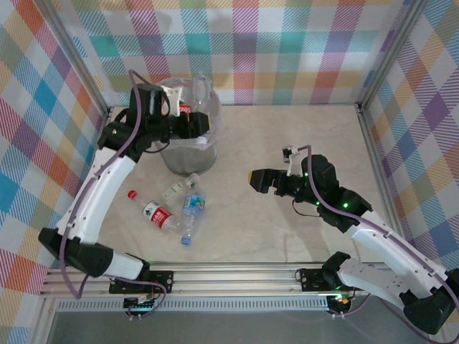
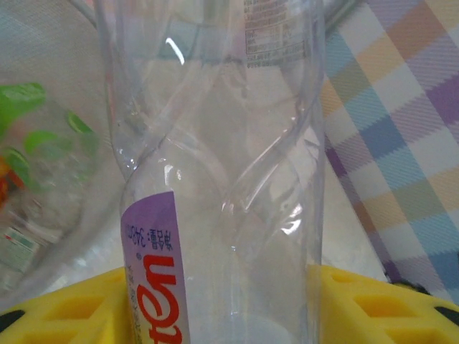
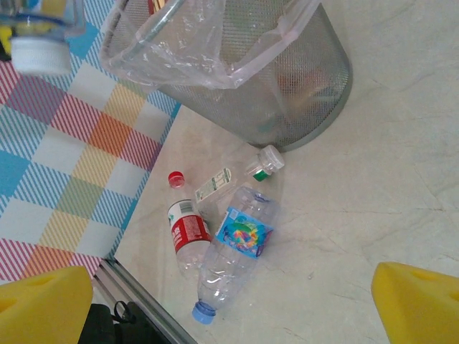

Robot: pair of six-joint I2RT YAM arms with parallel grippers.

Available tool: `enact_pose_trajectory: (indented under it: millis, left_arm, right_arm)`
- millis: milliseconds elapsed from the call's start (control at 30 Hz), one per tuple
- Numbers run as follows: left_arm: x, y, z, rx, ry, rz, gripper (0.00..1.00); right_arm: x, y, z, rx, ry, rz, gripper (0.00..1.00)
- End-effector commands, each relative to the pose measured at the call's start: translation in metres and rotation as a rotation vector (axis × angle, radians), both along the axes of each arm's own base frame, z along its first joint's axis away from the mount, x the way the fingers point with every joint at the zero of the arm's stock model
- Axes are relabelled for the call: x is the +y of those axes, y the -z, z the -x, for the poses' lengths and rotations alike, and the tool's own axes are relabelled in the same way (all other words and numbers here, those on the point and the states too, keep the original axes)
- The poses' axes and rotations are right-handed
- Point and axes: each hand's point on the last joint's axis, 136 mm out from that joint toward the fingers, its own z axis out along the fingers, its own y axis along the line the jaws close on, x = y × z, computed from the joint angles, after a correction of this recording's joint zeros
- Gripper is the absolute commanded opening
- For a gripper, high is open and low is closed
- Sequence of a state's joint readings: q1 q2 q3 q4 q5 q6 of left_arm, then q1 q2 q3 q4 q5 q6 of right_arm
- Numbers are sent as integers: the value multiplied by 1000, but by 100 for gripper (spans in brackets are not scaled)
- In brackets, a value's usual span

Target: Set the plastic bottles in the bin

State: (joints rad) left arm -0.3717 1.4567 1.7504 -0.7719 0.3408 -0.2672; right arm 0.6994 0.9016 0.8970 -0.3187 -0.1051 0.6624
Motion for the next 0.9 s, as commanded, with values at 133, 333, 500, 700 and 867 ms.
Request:
enact_pose_trajectory:
  millis: [133, 333, 500, 700, 867]
  left_arm:
    - [36, 11, -51, 36, -117, -147, 56]
    - [40, 29, -77, 68, -121, -181, 56]
    - [35, 47, -86, 123, -100, -184, 57]
    - [36, 58, -84, 162, -96, -204, 61]
    - [34, 57, -80, 173, -84, -196, 68]
  right_arm:
    - [-12, 8, 2, -16, 26, 39, 100]
    - [-17, 10, 4, -21, 39, 41, 100]
    - [-19, 10, 5, -21, 42, 44, 100]
    - [-20, 12, 5, -22, 43, 53, 100]
    - [-20, 13, 5, -20, 43, 57, 100]
